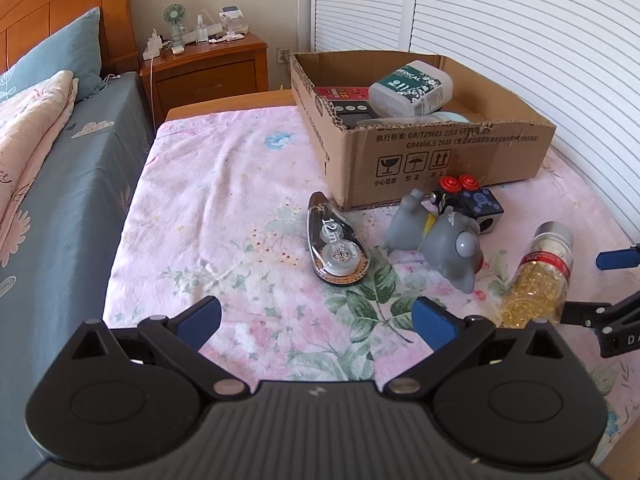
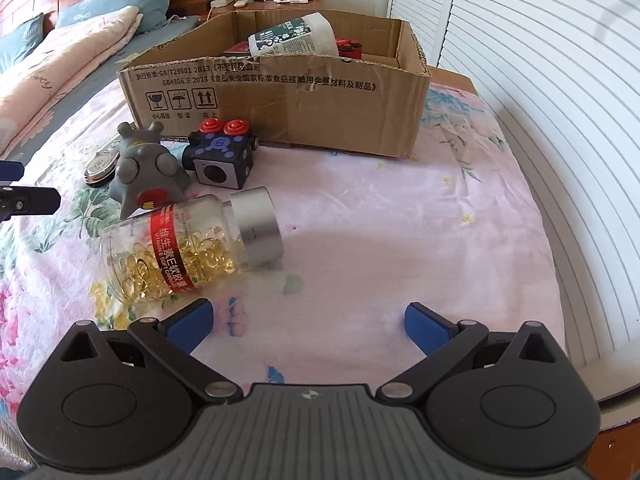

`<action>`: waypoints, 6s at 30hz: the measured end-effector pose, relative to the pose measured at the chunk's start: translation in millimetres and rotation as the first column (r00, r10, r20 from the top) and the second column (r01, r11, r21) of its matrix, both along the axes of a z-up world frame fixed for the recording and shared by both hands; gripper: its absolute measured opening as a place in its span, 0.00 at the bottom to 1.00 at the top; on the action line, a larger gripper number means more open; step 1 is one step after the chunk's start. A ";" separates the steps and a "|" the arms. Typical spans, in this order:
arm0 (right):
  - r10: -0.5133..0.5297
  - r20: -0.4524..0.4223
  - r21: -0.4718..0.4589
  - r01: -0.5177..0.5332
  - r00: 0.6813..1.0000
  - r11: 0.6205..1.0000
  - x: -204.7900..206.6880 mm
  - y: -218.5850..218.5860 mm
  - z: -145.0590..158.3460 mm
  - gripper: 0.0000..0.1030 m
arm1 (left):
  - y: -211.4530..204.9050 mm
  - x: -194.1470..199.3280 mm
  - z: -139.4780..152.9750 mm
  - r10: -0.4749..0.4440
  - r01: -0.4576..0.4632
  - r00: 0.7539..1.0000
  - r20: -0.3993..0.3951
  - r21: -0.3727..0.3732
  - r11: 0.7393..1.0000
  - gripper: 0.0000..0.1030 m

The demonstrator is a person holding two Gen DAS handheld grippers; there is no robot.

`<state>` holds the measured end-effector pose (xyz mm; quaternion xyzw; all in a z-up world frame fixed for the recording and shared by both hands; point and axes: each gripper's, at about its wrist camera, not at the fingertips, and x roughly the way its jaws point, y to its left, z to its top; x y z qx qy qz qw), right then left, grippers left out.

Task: Organize rigid objects
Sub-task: 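Nudge the gold capsule jar with the right gripper while the left approaches the tape dispenser, then grasp the correction tape dispenser with the left gripper while the right grasps the capsule jar, then carry the tape dispenser and capsule jar into the box and release both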

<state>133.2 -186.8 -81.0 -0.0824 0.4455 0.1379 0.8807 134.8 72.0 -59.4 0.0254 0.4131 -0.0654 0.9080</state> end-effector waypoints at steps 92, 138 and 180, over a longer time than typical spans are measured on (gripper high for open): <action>0.044 0.077 0.022 -0.046 0.996 0.999 -18.5 -5.3 -2.8 1.00 | -24.1 8.2 -18.9 -0.607 0.609 0.790 -0.089 0.001 0.793 0.94; 0.281 0.030 -0.068 -0.278 0.959 0.958 9.7 54.9 25.1 0.93 | -16.7 -5.8 -9.1 -0.453 0.454 0.886 -0.101 -0.017 0.891 0.87; 0.141 0.083 -0.003 -0.141 0.987 0.990 163.1 10.5 92.8 1.00 | -20.9 37.6 65.8 -0.372 0.372 0.928 0.004 0.022 0.928 0.87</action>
